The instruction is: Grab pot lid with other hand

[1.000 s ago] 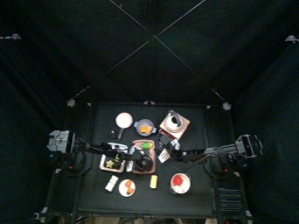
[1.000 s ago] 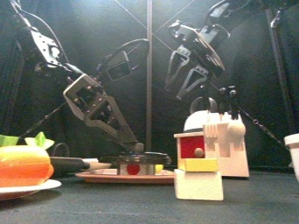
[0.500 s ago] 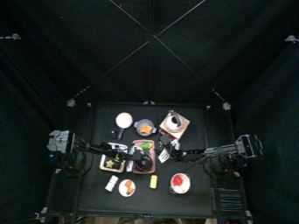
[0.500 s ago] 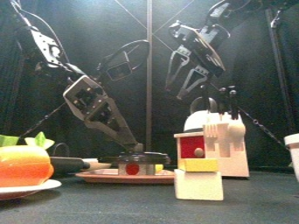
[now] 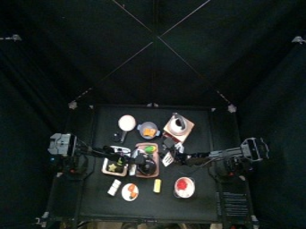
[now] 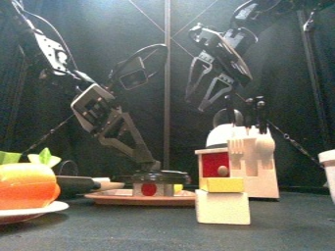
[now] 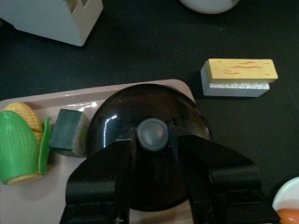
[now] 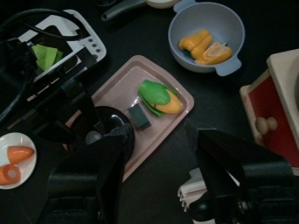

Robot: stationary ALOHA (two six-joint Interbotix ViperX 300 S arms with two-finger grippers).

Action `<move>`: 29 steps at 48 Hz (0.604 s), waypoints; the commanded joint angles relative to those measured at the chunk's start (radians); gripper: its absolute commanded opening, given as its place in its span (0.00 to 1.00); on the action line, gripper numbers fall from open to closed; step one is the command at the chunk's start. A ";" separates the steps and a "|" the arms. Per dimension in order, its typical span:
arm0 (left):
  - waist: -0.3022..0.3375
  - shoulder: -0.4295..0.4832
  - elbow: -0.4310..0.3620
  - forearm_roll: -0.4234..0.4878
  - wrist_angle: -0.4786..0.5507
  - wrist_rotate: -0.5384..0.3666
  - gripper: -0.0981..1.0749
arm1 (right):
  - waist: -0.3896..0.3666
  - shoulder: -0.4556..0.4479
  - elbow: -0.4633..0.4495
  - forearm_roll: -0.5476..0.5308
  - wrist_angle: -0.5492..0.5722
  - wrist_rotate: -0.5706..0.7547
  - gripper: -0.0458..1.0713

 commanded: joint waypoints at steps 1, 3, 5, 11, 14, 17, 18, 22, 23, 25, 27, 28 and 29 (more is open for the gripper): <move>0.002 -0.034 -0.012 0.002 -0.003 0.000 0.69 | -0.005 -0.015 -0.017 0.000 -0.003 0.002 0.81; 0.000 -0.044 -0.011 0.002 -0.003 0.000 0.69 | -0.003 -0.017 -0.017 0.003 -0.003 0.002 0.81; 0.000 -0.051 -0.009 0.003 -0.003 0.000 0.69 | -0.003 -0.015 -0.015 0.003 -0.003 0.000 0.81; 0.000 -0.063 -0.003 0.003 -0.003 0.000 0.69 | -0.005 -0.015 -0.015 0.003 -0.003 0.000 0.81; 0.000 -0.066 -0.002 0.003 -0.003 0.000 0.69 | -0.003 -0.017 -0.015 0.003 -0.003 0.000 0.81; 0.000 -0.064 -0.002 0.000 -0.003 0.000 0.69 | -0.003 -0.015 -0.015 0.003 -0.003 0.002 0.81; -0.002 -0.064 -0.002 0.000 -0.003 0.000 0.69 | -0.003 -0.015 -0.015 0.003 -0.003 0.000 0.81; 0.000 -0.066 -0.002 0.000 -0.003 0.000 0.69 | -0.003 -0.015 -0.015 0.003 -0.003 0.002 0.81; 0.000 -0.066 -0.002 0.000 -0.003 0.000 0.69 | -0.003 -0.015 -0.014 0.003 -0.003 0.000 0.81; 0.000 -0.066 -0.002 0.000 -0.003 0.000 0.69 | -0.003 -0.015 -0.015 0.005 -0.003 0.000 0.81; 0.000 -0.066 -0.002 0.000 -0.003 0.000 0.69 | -0.003 -0.015 -0.015 0.006 -0.003 0.002 0.81; 0.000 -0.067 -0.002 0.000 -0.003 0.000 0.69 | -0.003 -0.015 -0.017 0.005 -0.003 0.000 0.81; 0.000 -0.069 -0.003 0.000 -0.003 0.000 0.69 | -0.003 -0.017 -0.017 0.005 -0.003 0.000 0.81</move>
